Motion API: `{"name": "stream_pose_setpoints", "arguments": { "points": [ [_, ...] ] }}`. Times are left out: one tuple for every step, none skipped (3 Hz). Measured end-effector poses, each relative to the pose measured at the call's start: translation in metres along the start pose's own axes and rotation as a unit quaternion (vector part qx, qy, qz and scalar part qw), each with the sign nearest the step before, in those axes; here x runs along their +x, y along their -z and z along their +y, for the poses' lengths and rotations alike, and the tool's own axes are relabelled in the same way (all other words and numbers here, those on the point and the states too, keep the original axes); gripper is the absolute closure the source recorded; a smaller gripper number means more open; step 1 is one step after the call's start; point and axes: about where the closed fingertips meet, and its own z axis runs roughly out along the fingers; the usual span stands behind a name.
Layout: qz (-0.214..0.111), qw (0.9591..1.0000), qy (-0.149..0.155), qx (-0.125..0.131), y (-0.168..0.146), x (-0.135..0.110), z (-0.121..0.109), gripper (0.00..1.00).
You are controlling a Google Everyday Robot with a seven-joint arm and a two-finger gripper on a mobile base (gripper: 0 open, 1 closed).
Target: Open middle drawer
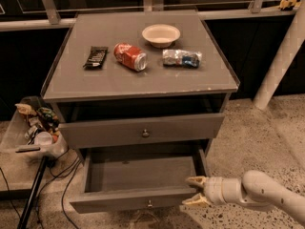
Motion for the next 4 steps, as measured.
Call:
{"name": "stream_pose_setpoints", "arguments": {
  "points": [
    [0.0, 1.0, 0.0, 0.0, 0.0, 0.0, 0.0, 0.61],
    [-0.007, 0.9999, -0.008, 0.003, 0.016, 0.013, 0.022, 0.84],
    [-0.007, 0.9999, -0.008, 0.003, 0.016, 0.011, 0.021, 1.0],
    [-0.007, 0.9999, -0.008, 0.003, 0.018, 0.009, 0.022, 1.0]
  ]
}}
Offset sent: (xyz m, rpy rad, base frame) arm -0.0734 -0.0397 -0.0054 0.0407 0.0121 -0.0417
